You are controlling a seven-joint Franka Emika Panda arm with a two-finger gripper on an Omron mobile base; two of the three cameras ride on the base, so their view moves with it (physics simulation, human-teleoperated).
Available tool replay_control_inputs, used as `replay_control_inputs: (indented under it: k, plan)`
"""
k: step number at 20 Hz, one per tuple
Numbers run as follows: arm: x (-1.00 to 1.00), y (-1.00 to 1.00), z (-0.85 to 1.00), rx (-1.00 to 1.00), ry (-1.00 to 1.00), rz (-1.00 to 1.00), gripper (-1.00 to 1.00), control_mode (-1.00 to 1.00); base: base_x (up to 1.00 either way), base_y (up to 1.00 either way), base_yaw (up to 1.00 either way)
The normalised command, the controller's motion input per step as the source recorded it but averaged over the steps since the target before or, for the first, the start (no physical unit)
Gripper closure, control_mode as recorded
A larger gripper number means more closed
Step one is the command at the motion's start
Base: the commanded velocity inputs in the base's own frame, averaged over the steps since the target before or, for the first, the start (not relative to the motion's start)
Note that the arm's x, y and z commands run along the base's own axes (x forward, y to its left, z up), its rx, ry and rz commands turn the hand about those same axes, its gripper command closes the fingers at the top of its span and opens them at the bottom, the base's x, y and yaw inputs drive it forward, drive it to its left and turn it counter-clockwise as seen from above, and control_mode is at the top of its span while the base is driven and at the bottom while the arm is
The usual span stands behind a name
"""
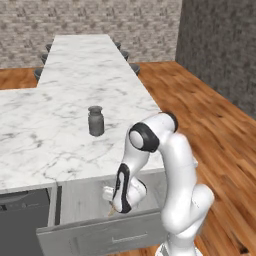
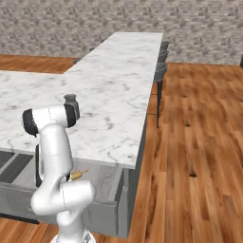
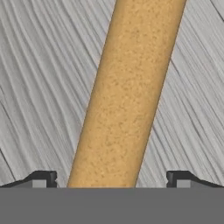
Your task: Pick the rolling pin from the drawer and place it on the counter.
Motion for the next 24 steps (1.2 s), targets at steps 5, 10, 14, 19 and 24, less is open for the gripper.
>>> replay_control_inputs:
  k: [5,10,14,19,24]
  plan:
    - [-0.16,0.01,-0.69,-0.03,-0.08,-0.13,1.00,-1.00,0.00,0.00,0.00]
    - [-0.59,-0.14,-0.35,0.08,-0.14,-0.11,1.00,-1.00,0.00,0.00,0.00]
    - [-0.49,-0.02,-0.02,0.21,-0.14,-0.09,1.00,-1.00,0.00,0.00,0.00]
    - [-0.14,0.00,0.12,0.27,-0.10,-0.09,1.00,-1.00,0.00,0.00,0.00]
    - [-0.15,0.00,0.50,0.29,-0.09,-0.08,1.00,-1.00,0.00,0.00,0.00]
